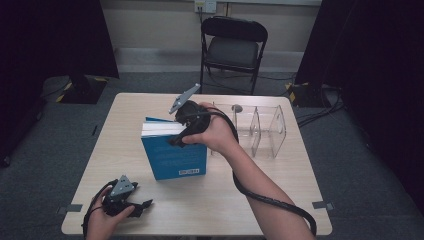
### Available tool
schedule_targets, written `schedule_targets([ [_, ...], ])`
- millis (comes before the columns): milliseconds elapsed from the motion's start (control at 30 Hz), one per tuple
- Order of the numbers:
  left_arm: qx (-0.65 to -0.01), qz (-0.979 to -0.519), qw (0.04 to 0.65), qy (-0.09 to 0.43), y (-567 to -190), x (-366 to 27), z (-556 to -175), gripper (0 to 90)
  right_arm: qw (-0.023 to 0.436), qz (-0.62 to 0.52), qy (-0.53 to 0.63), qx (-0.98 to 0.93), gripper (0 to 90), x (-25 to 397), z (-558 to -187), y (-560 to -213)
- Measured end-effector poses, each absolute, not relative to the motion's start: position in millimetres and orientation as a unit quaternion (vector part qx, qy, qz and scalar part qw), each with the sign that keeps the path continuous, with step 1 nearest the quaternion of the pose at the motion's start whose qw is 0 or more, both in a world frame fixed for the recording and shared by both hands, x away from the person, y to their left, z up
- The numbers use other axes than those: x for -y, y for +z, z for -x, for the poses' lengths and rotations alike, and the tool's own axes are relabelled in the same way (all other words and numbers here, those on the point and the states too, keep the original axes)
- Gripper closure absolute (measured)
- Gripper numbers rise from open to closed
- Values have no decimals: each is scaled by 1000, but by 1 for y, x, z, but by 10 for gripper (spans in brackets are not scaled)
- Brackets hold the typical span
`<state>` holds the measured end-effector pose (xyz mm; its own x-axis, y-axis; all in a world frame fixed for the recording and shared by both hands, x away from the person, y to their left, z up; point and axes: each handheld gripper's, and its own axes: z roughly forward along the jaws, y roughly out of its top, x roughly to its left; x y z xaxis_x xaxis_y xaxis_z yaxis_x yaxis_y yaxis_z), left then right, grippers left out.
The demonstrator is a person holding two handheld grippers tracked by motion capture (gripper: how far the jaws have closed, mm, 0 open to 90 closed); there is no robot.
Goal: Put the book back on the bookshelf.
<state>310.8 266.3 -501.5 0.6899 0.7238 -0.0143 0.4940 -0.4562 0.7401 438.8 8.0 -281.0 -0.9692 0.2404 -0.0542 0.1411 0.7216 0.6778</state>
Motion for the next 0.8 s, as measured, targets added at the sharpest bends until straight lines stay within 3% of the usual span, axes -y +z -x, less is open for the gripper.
schedule_targets([
  [467,-359,-841,375,154,-501,-267,-310,157,66,-103,345,-931,388,2,-444,-279],
  [633,-359,-841,374,154,-501,-267,-310,157,61,-122,318,-938,375,6,-447,-283],
  [800,-359,-841,374,154,-501,-267,-310,156,56,-120,328,-935,489,18,-450,-288],
])
